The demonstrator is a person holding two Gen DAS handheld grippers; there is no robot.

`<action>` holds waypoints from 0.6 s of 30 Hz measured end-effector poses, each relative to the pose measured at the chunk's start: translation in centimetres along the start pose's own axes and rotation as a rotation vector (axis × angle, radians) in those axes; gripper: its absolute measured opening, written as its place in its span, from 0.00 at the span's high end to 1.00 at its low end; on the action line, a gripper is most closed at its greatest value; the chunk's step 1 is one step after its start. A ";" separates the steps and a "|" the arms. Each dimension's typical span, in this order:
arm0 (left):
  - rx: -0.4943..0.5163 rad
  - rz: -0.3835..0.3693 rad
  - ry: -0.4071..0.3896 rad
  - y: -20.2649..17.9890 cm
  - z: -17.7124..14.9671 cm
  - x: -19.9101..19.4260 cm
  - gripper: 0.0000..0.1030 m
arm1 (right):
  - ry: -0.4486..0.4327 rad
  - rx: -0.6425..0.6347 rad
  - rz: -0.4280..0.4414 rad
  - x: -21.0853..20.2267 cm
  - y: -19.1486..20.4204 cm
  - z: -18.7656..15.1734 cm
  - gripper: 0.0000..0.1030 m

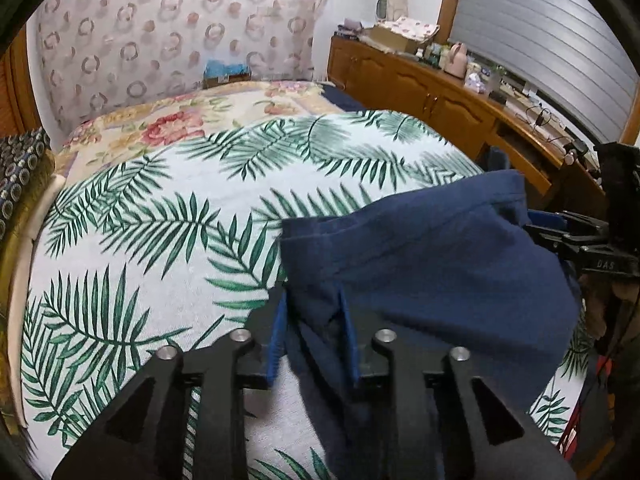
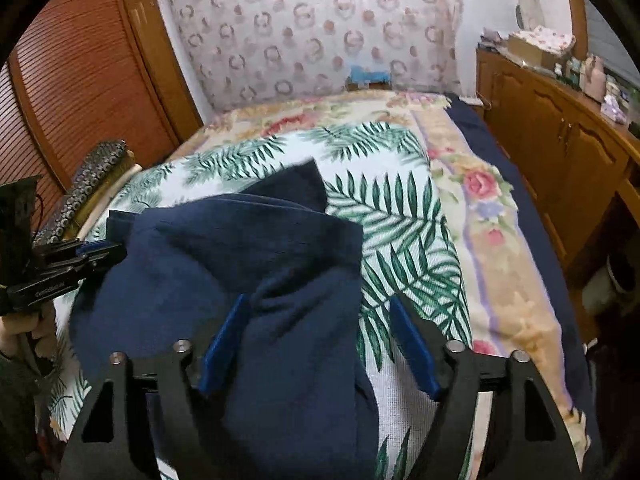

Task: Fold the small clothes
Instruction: 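Grasp the folded navy bundle with both grippers, then lift the folded bundle with both grippers and carry it toward the patterned cushion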

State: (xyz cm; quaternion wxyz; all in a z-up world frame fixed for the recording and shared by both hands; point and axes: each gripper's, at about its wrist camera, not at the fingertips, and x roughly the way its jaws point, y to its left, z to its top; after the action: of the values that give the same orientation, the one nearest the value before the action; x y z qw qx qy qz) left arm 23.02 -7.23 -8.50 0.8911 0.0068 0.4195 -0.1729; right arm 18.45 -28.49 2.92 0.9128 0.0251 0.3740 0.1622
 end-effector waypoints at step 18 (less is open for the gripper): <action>-0.039 -0.111 0.021 1.1 -0.7 0.8 0.68 | 0.003 -0.066 0.100 0.3 0.9 -0.7 0.65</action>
State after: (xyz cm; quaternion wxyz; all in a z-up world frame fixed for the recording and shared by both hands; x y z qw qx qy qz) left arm 23.31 -6.29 -9.69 0.8756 -0.0319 0.4319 -0.2139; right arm 17.88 -27.55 2.33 0.9033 0.0136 0.3681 0.2199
